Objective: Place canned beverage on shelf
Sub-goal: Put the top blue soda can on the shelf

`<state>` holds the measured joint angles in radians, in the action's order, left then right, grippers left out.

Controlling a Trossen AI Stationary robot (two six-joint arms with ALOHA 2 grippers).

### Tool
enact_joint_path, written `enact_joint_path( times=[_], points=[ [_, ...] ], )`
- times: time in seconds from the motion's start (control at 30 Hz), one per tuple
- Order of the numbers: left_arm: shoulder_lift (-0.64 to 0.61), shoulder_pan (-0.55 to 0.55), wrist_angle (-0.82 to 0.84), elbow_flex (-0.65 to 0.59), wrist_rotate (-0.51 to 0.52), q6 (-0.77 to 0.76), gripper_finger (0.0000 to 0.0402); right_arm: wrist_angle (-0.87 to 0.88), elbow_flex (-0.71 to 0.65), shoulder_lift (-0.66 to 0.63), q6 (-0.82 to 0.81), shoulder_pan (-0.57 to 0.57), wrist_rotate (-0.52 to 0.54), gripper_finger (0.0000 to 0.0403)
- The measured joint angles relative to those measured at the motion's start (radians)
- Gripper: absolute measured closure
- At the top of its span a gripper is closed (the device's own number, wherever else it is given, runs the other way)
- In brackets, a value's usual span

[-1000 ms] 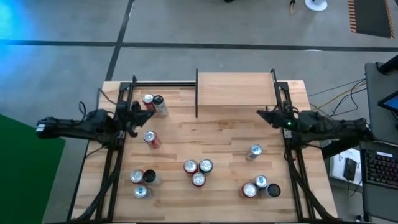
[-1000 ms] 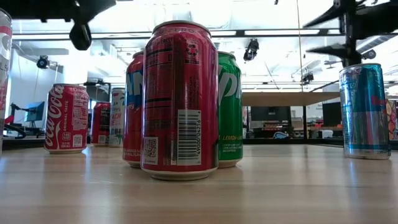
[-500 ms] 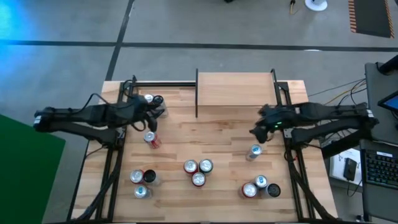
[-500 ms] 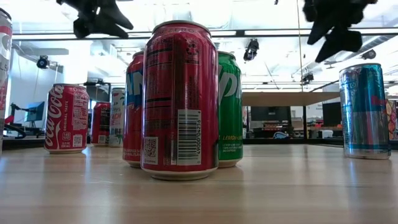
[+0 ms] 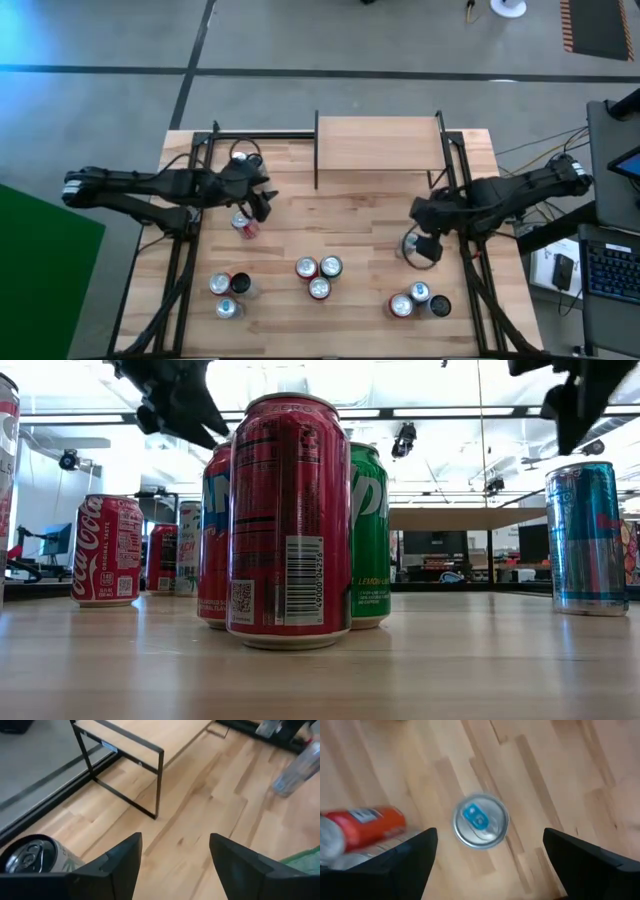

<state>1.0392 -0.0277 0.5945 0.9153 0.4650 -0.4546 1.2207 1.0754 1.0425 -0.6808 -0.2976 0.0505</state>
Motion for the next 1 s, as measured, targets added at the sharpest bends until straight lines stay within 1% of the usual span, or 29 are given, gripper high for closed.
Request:
enact_joint_path(
  times=[0.13,0.3,0.4,0.53,0.73,0.87,1.0],
  points=[
    [0.052,0.0,-0.001,0.027,0.001,0.048,0.0182,-0.015,-0.052,-0.001,-0.01,-0.011,0.011,0.0049],
    [0.108,0.0,0.009,0.067,-0.011,0.053,0.0182,-0.084,-0.073,-0.004,0.0,-0.021,0.011,0.0049],
    [0.129,0.0,0.008,0.083,-0.013,0.062,0.0182,-0.089,-0.076,-0.001,0.1,-0.035,0.021,0.0049],
    [0.146,0.0,0.007,0.086,-0.056,0.083,0.0182,-0.097,-0.093,0.001,0.224,-0.05,0.057,0.0048],
    [0.155,0.0,0.008,0.085,-0.072,0.076,0.0182,-0.146,-0.1,0.009,0.297,-0.05,0.032,0.0048],
    [0.155,0.0,0.008,0.085,-0.072,0.077,0.0182,-0.154,-0.121,0.042,0.35,-0.049,0.018,0.0048],
    [0.155,0.0,0.01,0.085,-0.061,0.079,0.0182,-0.161,-0.123,0.086,0.354,-0.049,0.001,0.0051]
  ],
)
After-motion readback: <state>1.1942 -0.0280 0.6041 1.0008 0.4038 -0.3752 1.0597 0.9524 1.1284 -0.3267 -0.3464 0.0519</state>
